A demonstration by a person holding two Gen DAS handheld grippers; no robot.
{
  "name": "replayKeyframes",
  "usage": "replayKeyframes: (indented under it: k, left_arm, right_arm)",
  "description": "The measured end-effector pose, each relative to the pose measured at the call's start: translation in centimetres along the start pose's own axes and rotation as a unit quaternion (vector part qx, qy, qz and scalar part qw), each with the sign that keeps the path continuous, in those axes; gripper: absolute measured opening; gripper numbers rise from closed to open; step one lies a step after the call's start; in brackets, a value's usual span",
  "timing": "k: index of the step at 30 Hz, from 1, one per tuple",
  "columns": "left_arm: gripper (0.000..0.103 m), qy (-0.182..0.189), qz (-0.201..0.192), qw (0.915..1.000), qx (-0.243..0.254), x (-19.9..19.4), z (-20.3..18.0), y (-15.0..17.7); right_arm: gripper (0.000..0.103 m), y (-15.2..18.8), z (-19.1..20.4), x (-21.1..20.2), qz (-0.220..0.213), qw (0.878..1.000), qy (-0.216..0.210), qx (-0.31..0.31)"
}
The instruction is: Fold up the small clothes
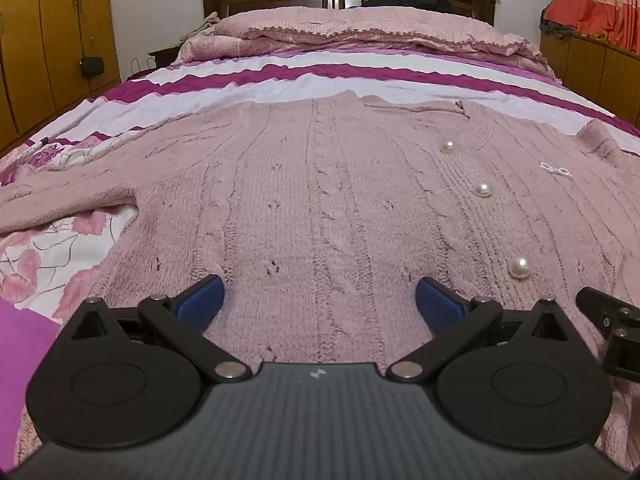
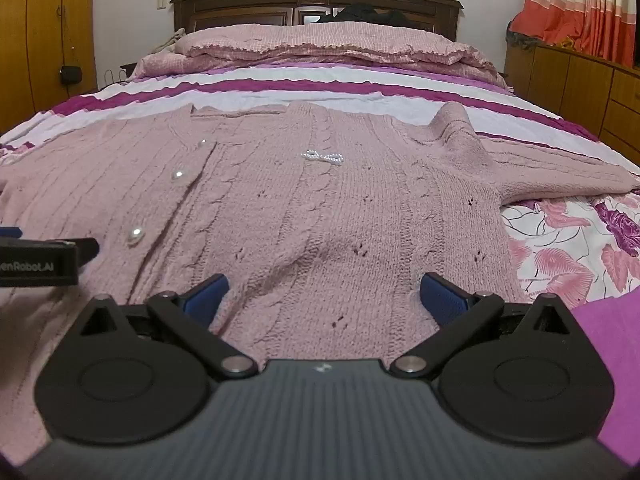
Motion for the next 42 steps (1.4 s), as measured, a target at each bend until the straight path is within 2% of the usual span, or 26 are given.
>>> replayKeyframes:
  k: [42]
  left_arm:
    - [0.103, 0.0, 0.0, 1.0, -0.003, -0.4, 0.19, -0.08]
  right_arm:
    - [0.103, 0.06, -0.07, -0.04, 0.001, 1.0, -0.001, 0.004]
Point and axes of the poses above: each gripper's, at about its wrist camera, not at the fingertips, and x roughly the way its jaws point, z to its left, y to its underside, the point moved 3 cm from there along x, roughly the way its jaws point, and after that the axes turned 14 degrees about -z, right-handed, at the moved point
